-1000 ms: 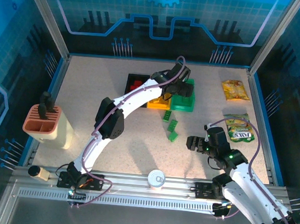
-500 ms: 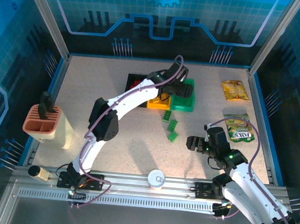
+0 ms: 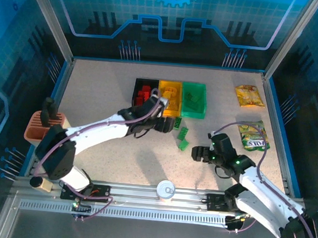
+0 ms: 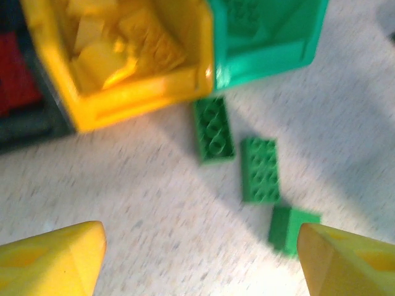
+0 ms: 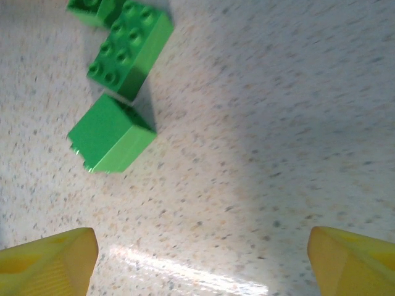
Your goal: Sort the legos into containers by color
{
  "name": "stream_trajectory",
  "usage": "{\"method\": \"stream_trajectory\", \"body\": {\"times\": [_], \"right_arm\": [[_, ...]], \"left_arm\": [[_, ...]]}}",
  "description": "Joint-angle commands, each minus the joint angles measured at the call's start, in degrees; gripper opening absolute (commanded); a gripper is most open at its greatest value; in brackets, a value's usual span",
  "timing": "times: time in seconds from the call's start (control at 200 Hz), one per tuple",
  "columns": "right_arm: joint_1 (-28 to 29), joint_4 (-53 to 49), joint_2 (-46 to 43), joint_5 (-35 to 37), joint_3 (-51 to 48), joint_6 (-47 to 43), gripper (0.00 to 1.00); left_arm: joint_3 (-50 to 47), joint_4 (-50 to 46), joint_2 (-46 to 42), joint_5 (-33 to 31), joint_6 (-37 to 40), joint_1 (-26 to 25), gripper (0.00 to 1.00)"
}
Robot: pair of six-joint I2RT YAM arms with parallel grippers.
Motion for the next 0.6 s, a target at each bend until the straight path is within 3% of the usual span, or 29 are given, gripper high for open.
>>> {"method": "stream_trajectory", "body": {"times": [0.0,0.37,0.595], "right_arm": [[4.89,3.38,5.4,3.99,3.51,1.87,0.89],[9.96,3.36,28.79,6.17,16.48,2.86,0.88],[11.85,-3.31,41.18,7.99,26.08,2.87,0.86]], "left_arm": [[-7.63,4.76,-6.43,-2.19,-3.66,0.08,0.82],[-23.35,3.66,-20.21,-4.24,-9.71,0.03,0.82],[-27.44,0.94,-26.68,-5.99,-10.42,0.07,0.82]]}}
